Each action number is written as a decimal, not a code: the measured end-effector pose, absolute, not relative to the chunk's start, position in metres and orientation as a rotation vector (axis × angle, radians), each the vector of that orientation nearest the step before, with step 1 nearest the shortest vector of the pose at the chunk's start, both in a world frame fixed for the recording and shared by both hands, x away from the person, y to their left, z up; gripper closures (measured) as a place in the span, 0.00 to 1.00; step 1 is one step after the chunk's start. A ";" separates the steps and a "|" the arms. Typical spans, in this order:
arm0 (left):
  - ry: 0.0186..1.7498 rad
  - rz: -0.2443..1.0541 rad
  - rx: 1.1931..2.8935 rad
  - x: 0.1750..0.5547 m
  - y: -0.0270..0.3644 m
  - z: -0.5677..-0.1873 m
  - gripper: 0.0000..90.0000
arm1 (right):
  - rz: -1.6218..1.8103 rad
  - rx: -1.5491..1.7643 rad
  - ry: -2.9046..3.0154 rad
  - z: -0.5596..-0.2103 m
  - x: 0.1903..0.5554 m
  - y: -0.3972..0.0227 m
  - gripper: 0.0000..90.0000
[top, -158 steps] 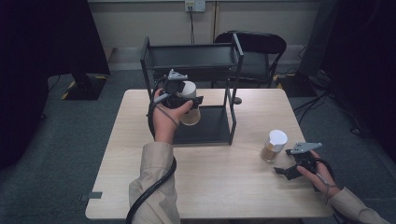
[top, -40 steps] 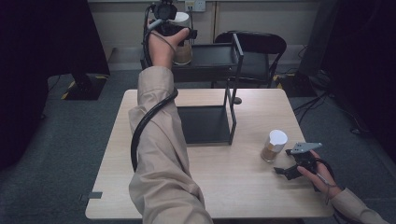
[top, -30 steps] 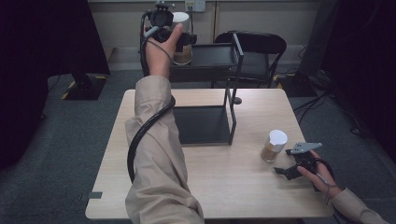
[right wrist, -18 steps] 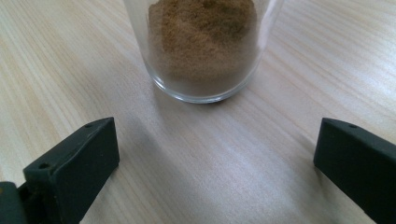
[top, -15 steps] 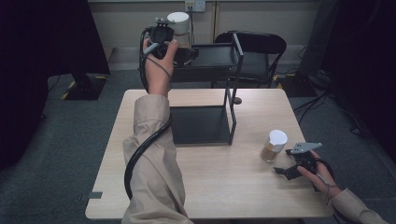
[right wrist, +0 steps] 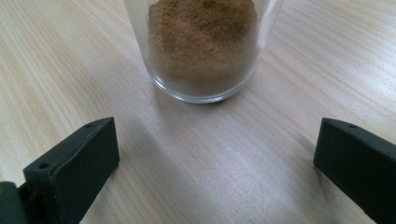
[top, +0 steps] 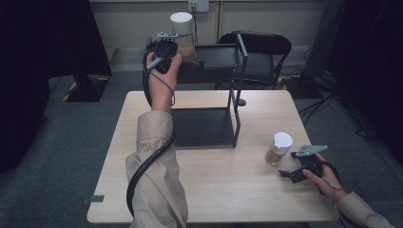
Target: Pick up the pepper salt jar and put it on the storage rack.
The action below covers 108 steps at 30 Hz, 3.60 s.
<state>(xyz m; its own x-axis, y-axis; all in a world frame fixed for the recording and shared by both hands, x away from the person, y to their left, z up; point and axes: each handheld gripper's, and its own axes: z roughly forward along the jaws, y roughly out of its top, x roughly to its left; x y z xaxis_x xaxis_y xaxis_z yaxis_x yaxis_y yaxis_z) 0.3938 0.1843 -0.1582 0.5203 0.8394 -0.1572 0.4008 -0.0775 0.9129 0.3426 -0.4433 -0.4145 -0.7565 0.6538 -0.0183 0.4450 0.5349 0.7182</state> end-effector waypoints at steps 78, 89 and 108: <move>1.008 0.334 1.693 0.344 0.189 -0.332 0.01 | 1.047 0.914 2.490 -0.415 0.342 -0.443 0.00; 1.037 0.308 1.674 0.333 0.193 -0.366 0.01 | 1.047 0.914 2.490 -0.415 0.342 -0.443 0.00; 1.088 0.281 1.713 0.315 0.191 -0.411 0.01 | 1.047 0.914 2.490 -0.415 0.342 -0.443 0.00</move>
